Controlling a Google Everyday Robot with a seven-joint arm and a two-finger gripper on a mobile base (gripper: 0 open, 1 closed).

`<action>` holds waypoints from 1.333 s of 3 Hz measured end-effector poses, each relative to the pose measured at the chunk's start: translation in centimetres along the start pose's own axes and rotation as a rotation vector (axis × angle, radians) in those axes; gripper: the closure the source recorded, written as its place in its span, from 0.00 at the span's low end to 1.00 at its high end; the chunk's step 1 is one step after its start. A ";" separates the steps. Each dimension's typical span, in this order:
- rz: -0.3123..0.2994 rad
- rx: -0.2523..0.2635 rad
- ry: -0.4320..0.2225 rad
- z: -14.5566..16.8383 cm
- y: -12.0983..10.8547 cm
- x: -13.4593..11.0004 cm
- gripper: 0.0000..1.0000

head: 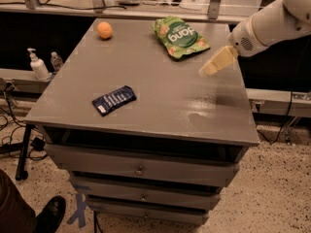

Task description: Pick green rice chip bag

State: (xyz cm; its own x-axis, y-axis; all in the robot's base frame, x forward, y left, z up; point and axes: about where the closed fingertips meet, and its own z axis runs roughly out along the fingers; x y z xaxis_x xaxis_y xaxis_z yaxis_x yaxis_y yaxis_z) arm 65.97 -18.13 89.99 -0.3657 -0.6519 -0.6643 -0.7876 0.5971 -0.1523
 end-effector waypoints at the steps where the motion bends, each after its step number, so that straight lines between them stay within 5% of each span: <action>1: 0.000 0.000 0.000 0.0 0.0 0.0 0.00; 2: 0.003 0.026 -0.049 1.0 -1.6 -1.4 0.00; 4: 0.085 0.057 -0.262 4.4 -8.3 -5.3 0.00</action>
Offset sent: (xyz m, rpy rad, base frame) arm 0.0567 0.0063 0.0154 0.0782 -0.1206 -0.0388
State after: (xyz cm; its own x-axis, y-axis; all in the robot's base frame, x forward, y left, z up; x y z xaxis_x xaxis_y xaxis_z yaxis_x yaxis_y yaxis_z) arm 76.61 -17.57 91.52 -0.2828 -0.4600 -0.8417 -0.7275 0.6747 -0.1243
